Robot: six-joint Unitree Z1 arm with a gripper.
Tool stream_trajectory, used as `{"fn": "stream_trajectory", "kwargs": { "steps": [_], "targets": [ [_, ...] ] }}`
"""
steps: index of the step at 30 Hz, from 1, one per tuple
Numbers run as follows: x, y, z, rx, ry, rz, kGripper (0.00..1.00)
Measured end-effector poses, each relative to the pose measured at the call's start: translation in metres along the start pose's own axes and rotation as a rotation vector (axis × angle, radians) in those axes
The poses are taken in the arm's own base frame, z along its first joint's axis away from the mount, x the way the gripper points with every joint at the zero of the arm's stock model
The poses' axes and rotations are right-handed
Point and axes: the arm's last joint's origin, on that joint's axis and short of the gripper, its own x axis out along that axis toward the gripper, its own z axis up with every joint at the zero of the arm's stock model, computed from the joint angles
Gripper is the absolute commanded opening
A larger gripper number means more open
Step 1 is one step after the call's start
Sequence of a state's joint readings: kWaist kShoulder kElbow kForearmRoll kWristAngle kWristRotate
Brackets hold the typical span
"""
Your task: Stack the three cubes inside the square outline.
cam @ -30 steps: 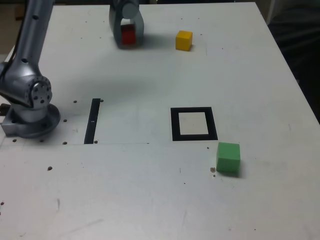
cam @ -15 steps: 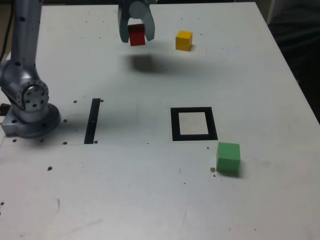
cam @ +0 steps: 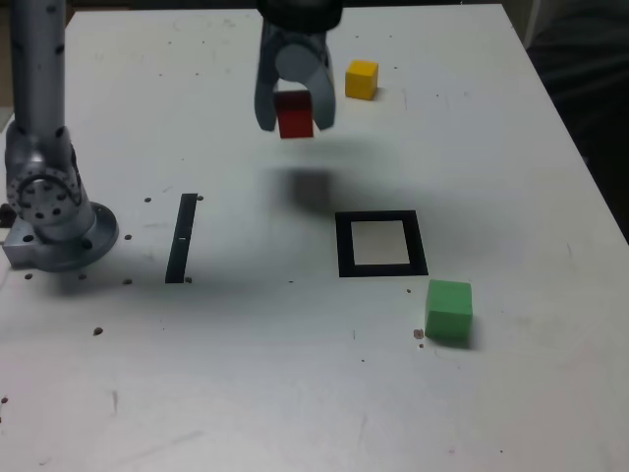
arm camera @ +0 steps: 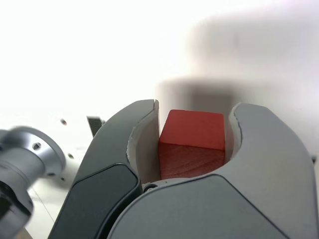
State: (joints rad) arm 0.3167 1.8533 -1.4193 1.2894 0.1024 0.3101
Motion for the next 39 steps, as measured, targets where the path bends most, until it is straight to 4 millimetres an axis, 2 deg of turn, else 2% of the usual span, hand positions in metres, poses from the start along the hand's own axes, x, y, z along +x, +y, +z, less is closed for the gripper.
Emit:
{"fn": "stream_trajectory", "kwargs": {
  "steps": [12, 21, 31, 39],
  "targets": [
    [-0.012, -0.055, 0.022, 0.042, -0.038, -0.026, 0.26],
    [0.000, -0.087, 0.043, 0.064, -0.017, -0.079, 0.26],
    [0.022, -0.099, 0.074, 0.088, 0.000, -0.111, 0.26],
    [0.031, -0.100, 0.084, 0.087, 0.004, -0.116, 0.26]
  ]
}}
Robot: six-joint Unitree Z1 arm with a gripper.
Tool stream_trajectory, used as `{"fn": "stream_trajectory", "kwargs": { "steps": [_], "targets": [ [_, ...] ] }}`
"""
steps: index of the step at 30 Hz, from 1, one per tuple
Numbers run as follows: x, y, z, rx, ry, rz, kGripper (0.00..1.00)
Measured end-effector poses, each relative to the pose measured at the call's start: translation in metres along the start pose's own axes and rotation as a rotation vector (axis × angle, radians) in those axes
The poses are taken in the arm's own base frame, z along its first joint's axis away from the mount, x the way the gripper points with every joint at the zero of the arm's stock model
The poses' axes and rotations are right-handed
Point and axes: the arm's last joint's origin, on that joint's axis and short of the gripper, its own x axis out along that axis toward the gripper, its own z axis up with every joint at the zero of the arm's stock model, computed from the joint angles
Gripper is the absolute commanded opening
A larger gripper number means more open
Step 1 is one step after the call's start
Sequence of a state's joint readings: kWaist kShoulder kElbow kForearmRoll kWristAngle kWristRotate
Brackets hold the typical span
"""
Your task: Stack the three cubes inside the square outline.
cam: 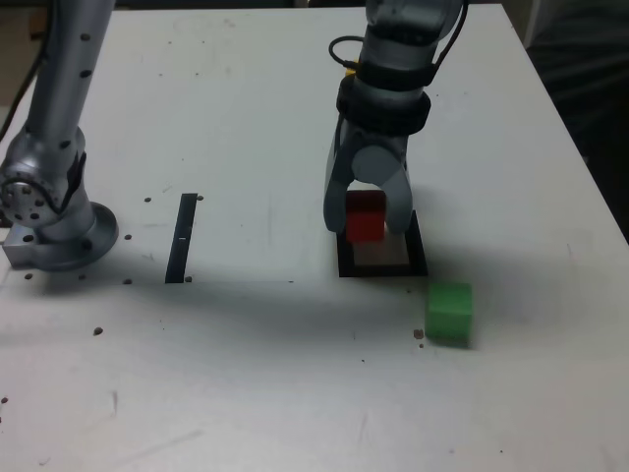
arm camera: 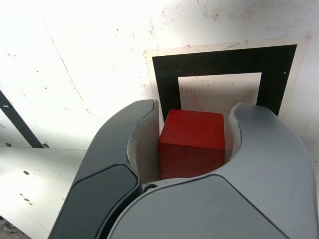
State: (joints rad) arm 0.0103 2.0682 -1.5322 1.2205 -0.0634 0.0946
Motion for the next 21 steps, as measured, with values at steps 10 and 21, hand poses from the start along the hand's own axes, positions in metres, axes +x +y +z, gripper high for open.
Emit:
{"fn": "stream_trajectory", "kwargs": {
  "steps": [10, 21],
  "targets": [
    [0.008, 0.001, 0.010, 0.005, -0.003, -0.008, 0.26],
    [0.014, 0.001, 0.014, 0.030, -0.018, -0.021, 0.99]
  ]
}}
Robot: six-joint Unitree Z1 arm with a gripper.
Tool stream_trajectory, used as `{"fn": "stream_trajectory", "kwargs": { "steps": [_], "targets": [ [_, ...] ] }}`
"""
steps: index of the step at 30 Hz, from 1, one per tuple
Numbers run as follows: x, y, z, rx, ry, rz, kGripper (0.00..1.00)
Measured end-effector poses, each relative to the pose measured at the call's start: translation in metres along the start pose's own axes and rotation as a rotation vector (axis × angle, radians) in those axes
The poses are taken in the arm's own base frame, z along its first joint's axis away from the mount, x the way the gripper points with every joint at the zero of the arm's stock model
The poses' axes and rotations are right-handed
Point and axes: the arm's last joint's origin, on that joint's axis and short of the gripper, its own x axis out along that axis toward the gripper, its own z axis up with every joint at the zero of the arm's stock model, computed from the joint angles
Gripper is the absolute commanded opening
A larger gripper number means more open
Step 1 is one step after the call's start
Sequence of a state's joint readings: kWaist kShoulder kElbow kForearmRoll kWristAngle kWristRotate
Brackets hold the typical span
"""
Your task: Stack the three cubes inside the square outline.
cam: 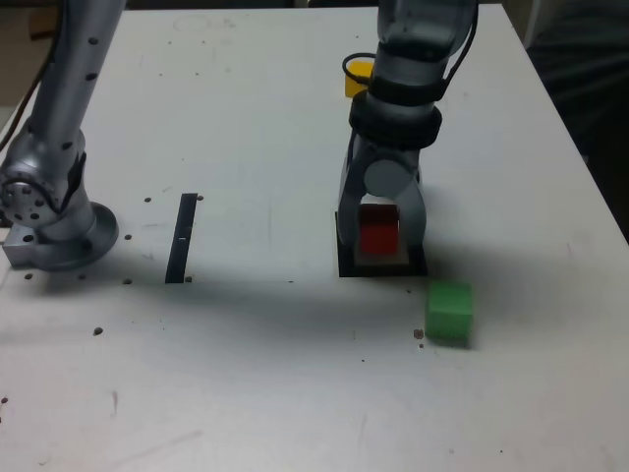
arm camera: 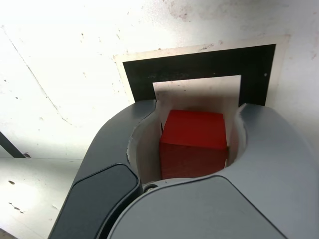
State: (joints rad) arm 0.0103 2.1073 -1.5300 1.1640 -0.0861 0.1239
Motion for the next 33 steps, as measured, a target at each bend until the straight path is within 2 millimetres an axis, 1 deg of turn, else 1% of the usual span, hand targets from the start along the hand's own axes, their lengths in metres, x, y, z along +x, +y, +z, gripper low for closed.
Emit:
{"fn": "stream_trajectory", "kwargs": {
  "steps": [12, 17, 19, 22, 26, 33],
  "targets": [
    [0.003, 0.000, -0.003, 0.000, 0.008, 0.000, 0.99],
    [-0.010, -0.001, -0.015, 0.001, -0.023, 0.026, 0.99],
    [-0.013, 0.002, -0.021, -0.007, -0.026, 0.042, 0.99],
    [-0.021, 0.011, -0.033, -0.035, -0.022, 0.072, 0.99],
    [-0.035, 0.028, -0.051, -0.066, 0.001, 0.114, 0.99],
    [-0.048, 0.072, -0.068, -0.008, 0.024, 0.181, 0.99]
  ]
}}
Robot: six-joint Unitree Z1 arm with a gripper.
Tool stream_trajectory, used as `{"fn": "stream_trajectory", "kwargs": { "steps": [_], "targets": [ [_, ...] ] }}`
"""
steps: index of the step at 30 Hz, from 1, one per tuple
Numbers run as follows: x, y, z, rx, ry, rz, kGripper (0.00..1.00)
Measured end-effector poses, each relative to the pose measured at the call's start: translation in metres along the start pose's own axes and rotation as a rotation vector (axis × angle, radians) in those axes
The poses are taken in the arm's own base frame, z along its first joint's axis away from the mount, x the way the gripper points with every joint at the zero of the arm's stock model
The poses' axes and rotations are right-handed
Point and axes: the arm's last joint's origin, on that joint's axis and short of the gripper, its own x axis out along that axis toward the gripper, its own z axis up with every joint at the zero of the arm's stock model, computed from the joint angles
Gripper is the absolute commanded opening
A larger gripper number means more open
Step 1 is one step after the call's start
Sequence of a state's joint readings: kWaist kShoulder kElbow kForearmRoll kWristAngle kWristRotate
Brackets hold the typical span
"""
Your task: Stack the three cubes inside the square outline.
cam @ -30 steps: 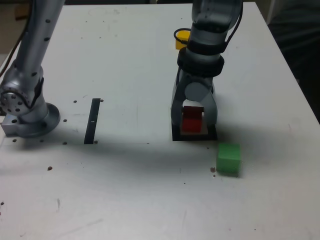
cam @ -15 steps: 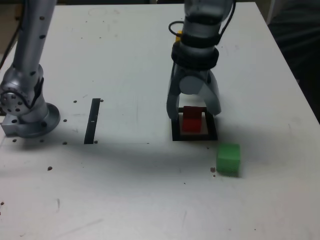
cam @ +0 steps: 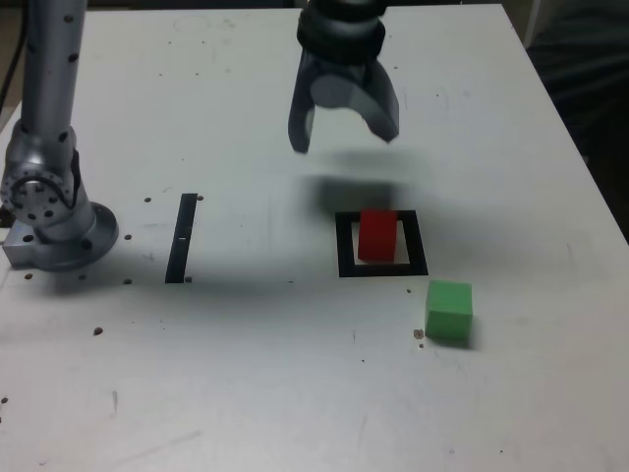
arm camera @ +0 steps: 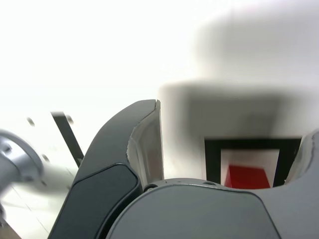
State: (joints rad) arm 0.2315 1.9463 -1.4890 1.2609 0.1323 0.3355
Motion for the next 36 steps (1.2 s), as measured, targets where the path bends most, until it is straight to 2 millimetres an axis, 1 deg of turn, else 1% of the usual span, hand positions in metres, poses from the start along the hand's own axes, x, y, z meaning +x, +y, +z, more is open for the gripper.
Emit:
{"fn": "stream_trajectory", "kwargs": {
  "steps": [9, 13, 23, 28, 32, 36],
  "targets": [
    [-0.006, 0.060, -0.025, 0.047, -0.019, 0.006, 1.00],
    [-0.006, 0.087, -0.031, 0.076, -0.014, -0.002, 1.00],
    [-0.003, 0.142, -0.021, 0.185, -0.009, -0.005, 0.99],
    [0.000, 0.159, -0.013, 0.195, -0.007, -0.001, 0.99],
    [0.014, 0.179, 0.000, 0.200, 0.008, -0.009, 0.98],
    [0.024, 0.190, 0.014, 0.211, 0.018, -0.017, 0.96]
  ]
}}
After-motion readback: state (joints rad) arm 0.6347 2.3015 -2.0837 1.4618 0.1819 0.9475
